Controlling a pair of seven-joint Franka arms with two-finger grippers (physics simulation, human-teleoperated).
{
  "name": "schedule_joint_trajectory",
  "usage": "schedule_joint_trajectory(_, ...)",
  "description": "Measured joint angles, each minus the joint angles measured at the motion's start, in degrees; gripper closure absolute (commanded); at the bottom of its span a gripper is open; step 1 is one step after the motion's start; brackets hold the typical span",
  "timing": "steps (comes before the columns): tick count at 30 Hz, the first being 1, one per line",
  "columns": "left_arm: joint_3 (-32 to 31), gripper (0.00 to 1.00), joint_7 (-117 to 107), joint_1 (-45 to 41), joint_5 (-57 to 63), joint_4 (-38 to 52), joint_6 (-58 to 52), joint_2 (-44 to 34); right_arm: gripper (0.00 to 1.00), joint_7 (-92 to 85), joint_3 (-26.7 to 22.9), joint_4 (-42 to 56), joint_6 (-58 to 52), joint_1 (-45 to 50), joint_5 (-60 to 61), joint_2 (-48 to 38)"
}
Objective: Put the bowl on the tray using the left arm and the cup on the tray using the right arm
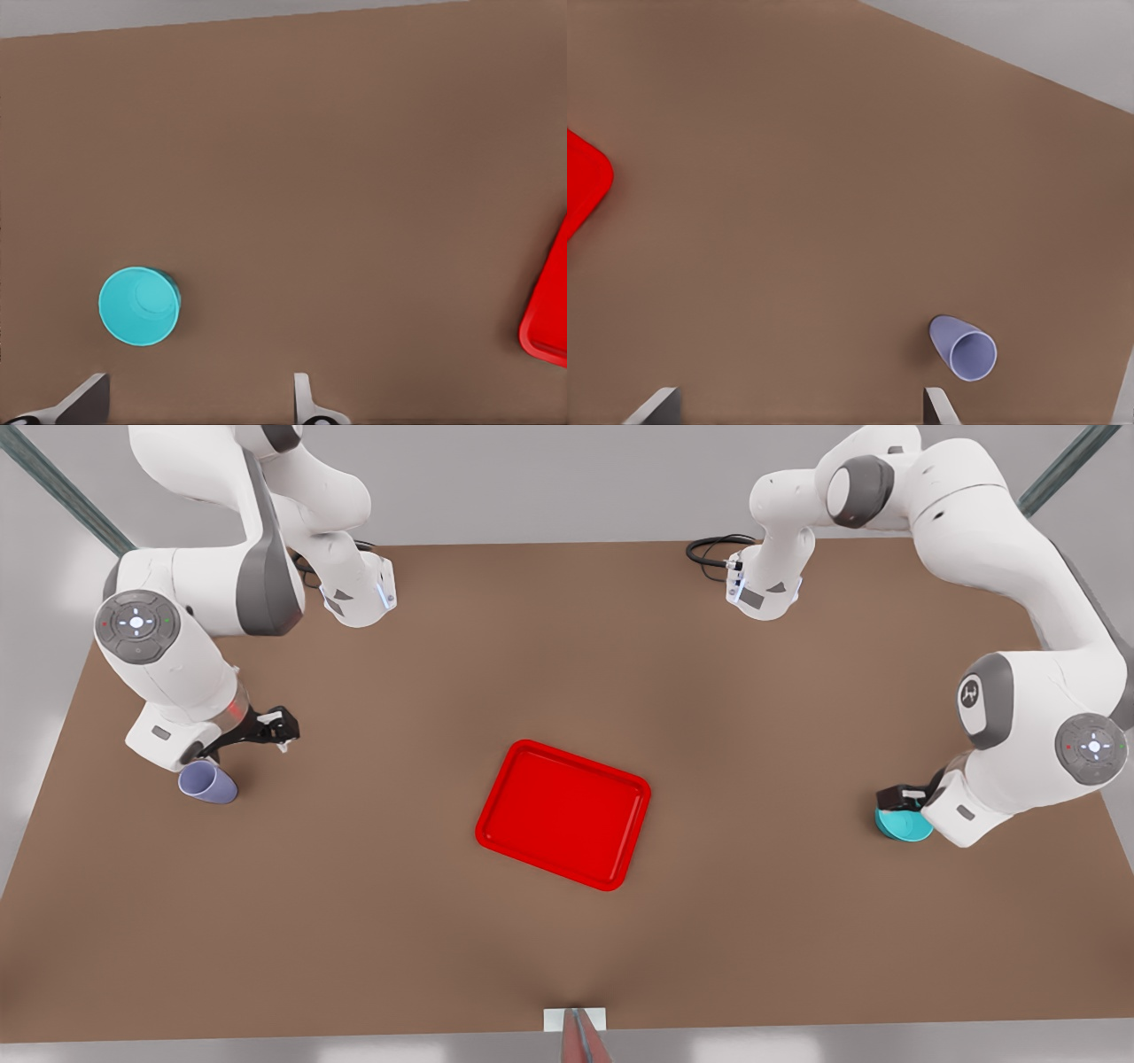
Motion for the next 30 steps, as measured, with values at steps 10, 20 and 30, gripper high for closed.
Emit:
schedule_joint_trajectory(10,0.44,0.0,5.93,2.92,0.44,-24.33,16.0,-3.16,0.0,0.0,0.0,0.0,0.0,0.02,0.0,0.09)
schedule_joint_trajectory(20,0.52,0.0,10.76,9.1,2.46,-26.11,24.41,2.8,0.0,0.0,0.0,-0.01,0.0,-0.12,0.35,0.25)
schedule_joint_trajectory(30,0.52,0.0,10.15,10.24,5.44,-27.87,25.25,8.3,0.0,0.0,0.0,-0.01,0.0,-0.43,0.34,0.26)
